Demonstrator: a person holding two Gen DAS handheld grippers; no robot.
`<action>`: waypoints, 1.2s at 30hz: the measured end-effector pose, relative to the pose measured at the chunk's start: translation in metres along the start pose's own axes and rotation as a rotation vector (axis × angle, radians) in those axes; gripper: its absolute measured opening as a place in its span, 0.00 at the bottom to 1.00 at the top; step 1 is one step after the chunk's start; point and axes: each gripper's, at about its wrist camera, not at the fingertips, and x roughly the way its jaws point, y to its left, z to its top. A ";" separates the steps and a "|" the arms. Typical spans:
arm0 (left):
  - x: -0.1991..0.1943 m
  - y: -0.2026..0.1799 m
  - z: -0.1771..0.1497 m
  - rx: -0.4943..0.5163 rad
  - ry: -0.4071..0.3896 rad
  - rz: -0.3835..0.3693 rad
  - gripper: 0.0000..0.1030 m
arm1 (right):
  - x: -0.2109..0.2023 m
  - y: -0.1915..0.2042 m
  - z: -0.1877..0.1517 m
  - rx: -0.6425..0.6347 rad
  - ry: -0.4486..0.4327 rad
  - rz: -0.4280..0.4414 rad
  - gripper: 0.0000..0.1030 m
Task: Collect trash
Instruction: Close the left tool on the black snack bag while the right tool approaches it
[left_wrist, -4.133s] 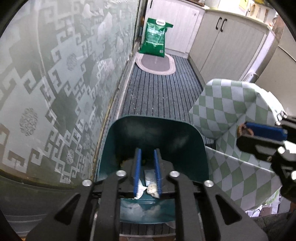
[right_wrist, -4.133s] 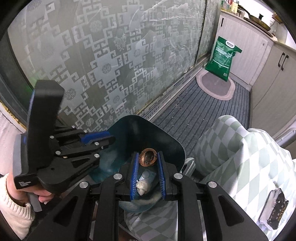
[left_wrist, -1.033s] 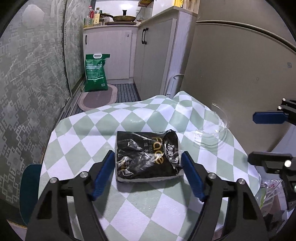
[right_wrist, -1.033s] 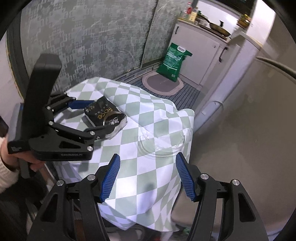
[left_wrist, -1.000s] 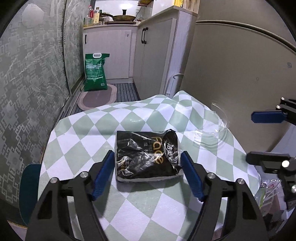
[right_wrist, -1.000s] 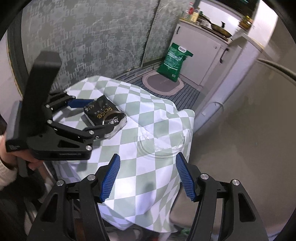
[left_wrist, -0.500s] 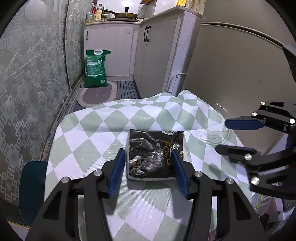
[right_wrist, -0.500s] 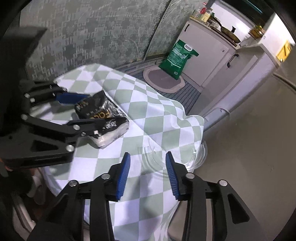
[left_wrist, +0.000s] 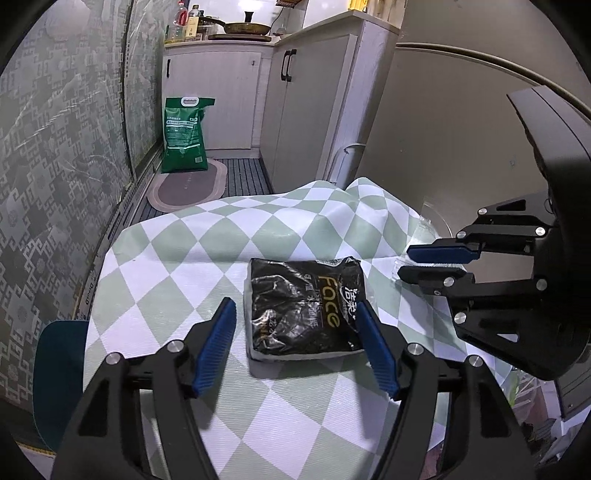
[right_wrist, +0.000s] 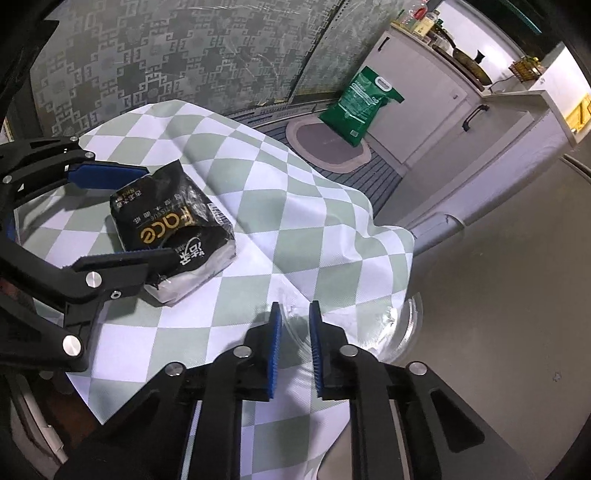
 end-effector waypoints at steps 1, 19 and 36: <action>0.000 -0.001 0.000 -0.001 0.000 0.000 0.74 | 0.000 0.001 0.000 -0.002 -0.003 0.000 0.04; -0.022 -0.005 0.006 -0.017 -0.058 -0.042 0.87 | -0.023 -0.026 0.000 0.185 -0.103 0.118 0.03; 0.010 -0.029 -0.007 0.125 0.032 0.056 0.73 | -0.047 -0.038 0.001 0.273 -0.181 0.183 0.03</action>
